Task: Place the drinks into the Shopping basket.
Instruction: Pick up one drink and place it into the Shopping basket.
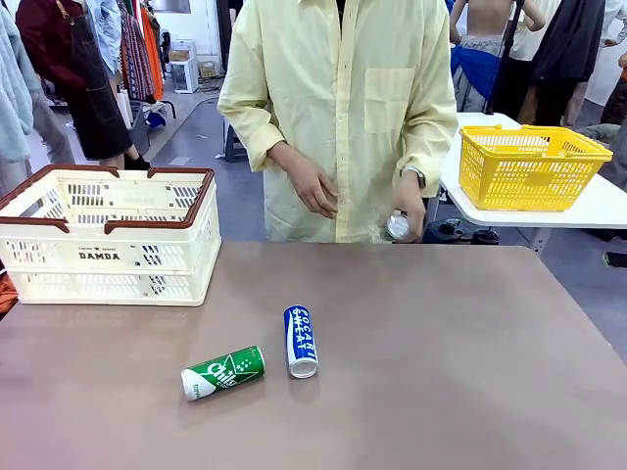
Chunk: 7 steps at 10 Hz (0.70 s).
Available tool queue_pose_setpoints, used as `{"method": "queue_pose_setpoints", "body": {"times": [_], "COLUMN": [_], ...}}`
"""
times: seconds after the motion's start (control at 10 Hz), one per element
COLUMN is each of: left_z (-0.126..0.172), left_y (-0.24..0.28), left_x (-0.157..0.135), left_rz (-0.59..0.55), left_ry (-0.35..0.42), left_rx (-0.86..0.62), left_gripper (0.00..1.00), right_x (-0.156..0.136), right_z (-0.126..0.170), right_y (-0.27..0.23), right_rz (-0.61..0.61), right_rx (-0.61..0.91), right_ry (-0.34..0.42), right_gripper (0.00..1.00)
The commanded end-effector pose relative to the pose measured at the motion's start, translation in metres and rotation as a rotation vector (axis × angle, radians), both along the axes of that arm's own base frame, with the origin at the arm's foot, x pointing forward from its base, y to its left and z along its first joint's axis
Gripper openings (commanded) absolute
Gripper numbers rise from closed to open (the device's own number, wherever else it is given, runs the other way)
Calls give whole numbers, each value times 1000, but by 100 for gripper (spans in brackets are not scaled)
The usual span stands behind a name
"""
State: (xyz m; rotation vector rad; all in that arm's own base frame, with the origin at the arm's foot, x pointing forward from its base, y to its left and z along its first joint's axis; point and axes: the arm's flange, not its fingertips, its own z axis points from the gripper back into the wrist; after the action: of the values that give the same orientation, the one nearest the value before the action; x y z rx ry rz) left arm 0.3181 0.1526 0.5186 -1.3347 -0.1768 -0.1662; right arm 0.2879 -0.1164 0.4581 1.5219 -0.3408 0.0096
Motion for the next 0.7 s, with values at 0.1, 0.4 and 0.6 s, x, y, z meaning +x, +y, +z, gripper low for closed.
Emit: {"method": "queue_pose_setpoints", "body": {"times": [0.1, 0.4, 0.6], "left_z": [24, 55, 29], "left_y": [-19, -220, -315], "left_x": [-3, 52, 77], "left_rz": [143, -126, -103], "left_ry": [115, 214, 283], "left_rx": [141, 617, 935], "left_gripper": [100, 100, 100], "right_x": [-2, -2, -2], "right_z": [8, 8, 8], "right_y": [1, 1, 1], "right_rz": [-6, -6, -6], "right_rx": [19, 19, 19], "right_ry": [6, 6, 6], "right_gripper": [100, 100, 100]}}
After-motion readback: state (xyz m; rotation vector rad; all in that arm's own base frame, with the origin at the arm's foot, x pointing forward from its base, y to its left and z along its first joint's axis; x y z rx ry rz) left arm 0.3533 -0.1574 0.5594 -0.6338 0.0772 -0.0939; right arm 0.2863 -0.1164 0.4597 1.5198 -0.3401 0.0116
